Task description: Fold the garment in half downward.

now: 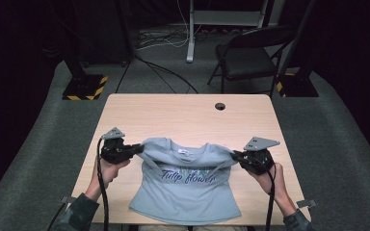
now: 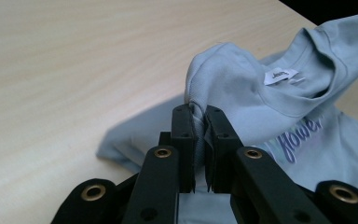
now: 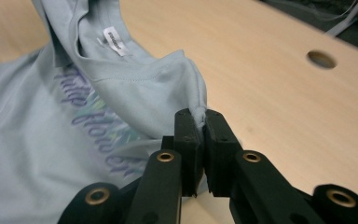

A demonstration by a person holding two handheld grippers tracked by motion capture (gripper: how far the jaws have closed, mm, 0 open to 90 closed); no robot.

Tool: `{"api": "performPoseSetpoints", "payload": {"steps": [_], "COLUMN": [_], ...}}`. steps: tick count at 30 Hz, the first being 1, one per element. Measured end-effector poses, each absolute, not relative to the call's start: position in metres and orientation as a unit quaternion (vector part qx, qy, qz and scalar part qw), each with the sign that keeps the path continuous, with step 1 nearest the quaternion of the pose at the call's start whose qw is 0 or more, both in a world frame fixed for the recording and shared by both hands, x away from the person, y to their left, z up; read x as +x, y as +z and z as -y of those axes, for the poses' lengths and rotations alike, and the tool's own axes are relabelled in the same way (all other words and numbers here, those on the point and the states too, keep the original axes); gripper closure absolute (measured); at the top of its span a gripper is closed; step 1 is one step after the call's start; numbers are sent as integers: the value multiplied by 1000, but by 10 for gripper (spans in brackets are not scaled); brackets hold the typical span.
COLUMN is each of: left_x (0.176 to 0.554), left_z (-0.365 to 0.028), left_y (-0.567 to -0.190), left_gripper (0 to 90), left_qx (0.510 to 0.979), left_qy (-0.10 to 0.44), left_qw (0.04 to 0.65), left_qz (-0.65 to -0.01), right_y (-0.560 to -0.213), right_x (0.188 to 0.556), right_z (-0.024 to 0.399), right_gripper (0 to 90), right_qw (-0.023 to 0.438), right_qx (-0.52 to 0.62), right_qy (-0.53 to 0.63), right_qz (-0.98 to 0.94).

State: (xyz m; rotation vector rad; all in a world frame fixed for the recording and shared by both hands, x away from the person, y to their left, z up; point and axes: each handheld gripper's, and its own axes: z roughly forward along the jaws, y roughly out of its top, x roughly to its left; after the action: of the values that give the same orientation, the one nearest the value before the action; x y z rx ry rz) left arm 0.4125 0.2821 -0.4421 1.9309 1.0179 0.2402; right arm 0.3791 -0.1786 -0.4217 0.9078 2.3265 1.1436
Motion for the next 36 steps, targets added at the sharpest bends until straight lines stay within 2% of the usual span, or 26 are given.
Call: {"api": "performPoseSetpoints", "payload": {"steps": [13, 22, 28, 36], "left_x": [391, 391, 392, 397], "left_z": [-291, -287, -282, -279], "left_y": [-497, -510, -512, -514], "left_gripper": [833, 830, 829, 828], "left_qx": [786, 801, 812, 815], "left_qy": [17, 8, 27, 42], "left_qw": [423, 391, 370, 362], "left_qz": [-450, -454, -450, -450], "right_y": [-473, -500, -507, -508], "right_x": [364, 367, 374, 386], "right_z": [179, 177, 179, 178], "right_gripper": [850, 845, 843, 841], "right_qw": [111, 62, 54, 77], "right_qx": [335, 342, 348, 349], "right_qy": [367, 342, 335, 328], "right_qz": [-860, -873, -874, -875]}}
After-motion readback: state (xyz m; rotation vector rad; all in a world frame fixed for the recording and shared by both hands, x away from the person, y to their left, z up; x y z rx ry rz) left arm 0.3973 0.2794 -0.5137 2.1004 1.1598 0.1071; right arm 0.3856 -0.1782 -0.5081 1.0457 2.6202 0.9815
